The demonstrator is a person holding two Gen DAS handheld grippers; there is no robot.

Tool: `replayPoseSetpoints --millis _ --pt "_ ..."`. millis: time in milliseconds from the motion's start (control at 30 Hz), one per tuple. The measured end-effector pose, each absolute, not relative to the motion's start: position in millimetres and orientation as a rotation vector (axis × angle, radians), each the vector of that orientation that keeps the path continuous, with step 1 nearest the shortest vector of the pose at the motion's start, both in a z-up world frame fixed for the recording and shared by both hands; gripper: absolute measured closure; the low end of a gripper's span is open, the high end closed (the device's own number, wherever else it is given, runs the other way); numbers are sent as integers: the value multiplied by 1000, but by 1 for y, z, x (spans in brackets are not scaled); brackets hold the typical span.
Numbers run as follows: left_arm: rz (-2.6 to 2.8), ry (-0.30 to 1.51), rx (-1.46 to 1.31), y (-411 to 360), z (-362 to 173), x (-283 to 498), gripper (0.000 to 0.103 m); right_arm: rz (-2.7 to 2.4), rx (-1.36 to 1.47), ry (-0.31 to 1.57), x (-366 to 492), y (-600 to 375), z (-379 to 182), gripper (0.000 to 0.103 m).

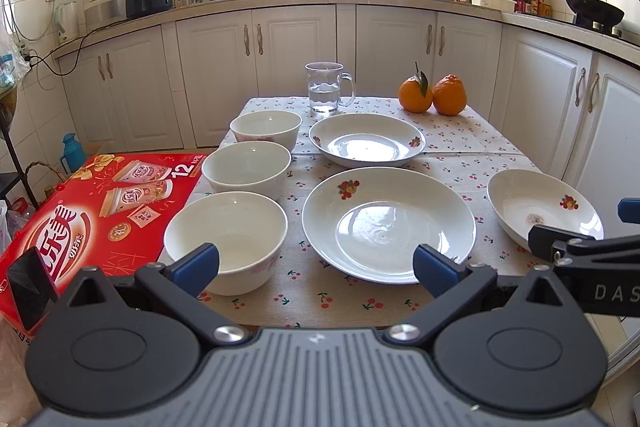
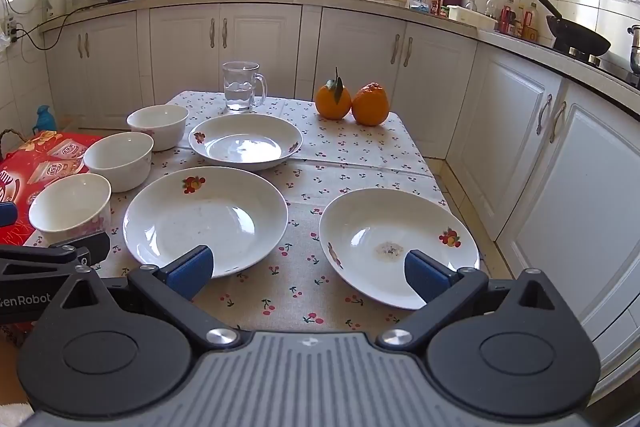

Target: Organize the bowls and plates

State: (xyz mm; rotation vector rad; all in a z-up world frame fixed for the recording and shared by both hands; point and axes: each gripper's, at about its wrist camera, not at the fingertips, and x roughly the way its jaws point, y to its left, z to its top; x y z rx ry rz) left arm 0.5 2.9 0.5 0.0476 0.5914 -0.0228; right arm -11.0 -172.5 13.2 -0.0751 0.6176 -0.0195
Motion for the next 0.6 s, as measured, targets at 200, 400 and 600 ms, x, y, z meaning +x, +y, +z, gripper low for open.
replayPoseSetpoints --millis 200,400,600 --pt "-23 591 47 3 1 0 1 -21 -76 617 -12 -172 13 0" --pt "-20 586 50 1 5 -2 1 -21 -77 616 -13 -172 14 0" --pt "-21 587 49 2 5 -2 1 -21 -79 614 -13 -171 14 0"
